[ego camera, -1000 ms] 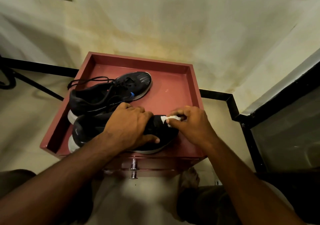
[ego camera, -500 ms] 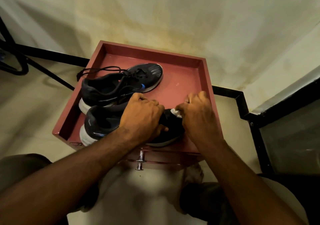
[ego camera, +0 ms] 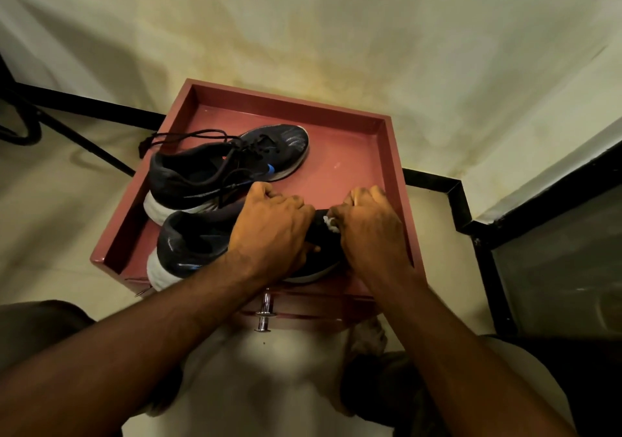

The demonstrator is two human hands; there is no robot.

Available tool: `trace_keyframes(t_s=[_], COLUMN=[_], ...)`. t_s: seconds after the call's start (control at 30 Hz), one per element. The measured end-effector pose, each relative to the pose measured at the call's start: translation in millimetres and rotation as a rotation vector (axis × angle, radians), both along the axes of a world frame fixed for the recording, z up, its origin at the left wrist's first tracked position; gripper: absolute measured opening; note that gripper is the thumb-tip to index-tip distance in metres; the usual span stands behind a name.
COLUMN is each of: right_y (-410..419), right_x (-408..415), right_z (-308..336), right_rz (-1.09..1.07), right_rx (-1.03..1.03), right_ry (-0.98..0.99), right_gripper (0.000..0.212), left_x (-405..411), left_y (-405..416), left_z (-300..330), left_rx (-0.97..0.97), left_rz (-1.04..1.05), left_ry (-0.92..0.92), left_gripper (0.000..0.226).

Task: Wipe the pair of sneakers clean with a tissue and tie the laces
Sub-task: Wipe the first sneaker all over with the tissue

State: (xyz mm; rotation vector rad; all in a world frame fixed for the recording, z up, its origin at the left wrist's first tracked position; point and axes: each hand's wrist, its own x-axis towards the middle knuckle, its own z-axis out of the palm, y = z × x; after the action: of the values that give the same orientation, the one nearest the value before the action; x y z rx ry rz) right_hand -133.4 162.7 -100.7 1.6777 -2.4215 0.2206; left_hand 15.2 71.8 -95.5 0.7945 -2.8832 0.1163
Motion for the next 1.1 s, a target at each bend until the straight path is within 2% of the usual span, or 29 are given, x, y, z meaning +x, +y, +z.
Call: trace_keyframes(t_s=[0.1, 0.2, 0.27, 0.37, 0.5, 0.57, 0.6, 0.67, 0.7, 0.77, 0.87, 0.9, 0.93, 1.03, 1.1], right_y=[8.1, 10.2, 6.3, 1.7, 25.0, 32.0, 30.4, 21.5, 16.5, 2.0, -12.0, -7.5, 1.3, 30.5, 25.9], right_x=[-1.2, -17.6, -17.8, -1.7, -1.6, -2.3, -3.8, -12.0, -13.9, -12.7, -7.0, -3.7, -1.4, -1.2, -14.2], right_z=[-1.6, -0.9, -3.0, -2.6, 13.0, 26.1, 28.8, 26.2, 25.1, 18.6, 16.6, 18.6, 20.5, 33.9, 30.8], right_rz=[0.026, 0.006, 0.051, 0.058, 0.058, 0.046, 0.018, -0.051, -0.09, -0.144, -0.18, -0.164, -0.118, -0.043, -0.097], right_rx=[-0.132, -0.255, -0.167, 0.113, 0.158, 0.15, 0.056, -0.175, -0.189, 0.007, 0.418, 0.439, 0.38, 0.113, -0.122], right_ry=[-0.117, -0.142, -0.125, -0.085, -0.292, -0.582, -0.649, -0.449, -0.327, -0.252, -0.394, -0.41, -0.421, -0.646, -0.492], right_gripper=[0.004, 0.012, 0.02, 0.025, 0.015, 0.01, 0.009, 0.009, 0.01, 0.018, 0.031, 0.029, 0.024, 0.008, 0.007], left_x=[-0.6, -0.8, -0.7, -2.0, -2.0, -2.2, -2.6, -2.7, -2.4, -4.5, -4.7, -5.0, -4.8, -5.0, -5.8], left_y=[1.3, 0.6, 1.1, 1.2, 1.9, 1.9, 1.2, 1.7, 2.9, 2.9, 3.8, 3.5, 3.6, 3.7, 4.1], left_z=[0.0, -0.1, -0.7, 0.3, 1.3, -0.2, -1.1, -0.9, -1.2, -0.8, 0.9, 1.1, 1.8, -1.7, -1.5], left_rx=[0.001, 0.018, 0.012, 0.005, 0.022, 0.025, 0.018, 0.013, 0.014, 0.002, 0.02, 0.017, 0.018, 0.017, 0.014], left_rz=[0.027, 0.039, 0.04, 0.049, 0.052, 0.049, 0.046, 0.037, 0.035, 0.035, 0.032, 0.029, 0.026, 0.023, 0.023], left_ry=[0.009, -0.01, -0.025, -0.038, -0.049, -0.044, -0.039, -0.039, -0.042, -0.044, -0.048, -0.042, -0.042, -0.054, -0.053], left_gripper=[0.038, 0.041, 0.042, 0.041, 0.036, 0.036, 0.036, 0.038, 0.04, 0.041, 0.037, 0.034, 0.032, 0.034, 0.038])
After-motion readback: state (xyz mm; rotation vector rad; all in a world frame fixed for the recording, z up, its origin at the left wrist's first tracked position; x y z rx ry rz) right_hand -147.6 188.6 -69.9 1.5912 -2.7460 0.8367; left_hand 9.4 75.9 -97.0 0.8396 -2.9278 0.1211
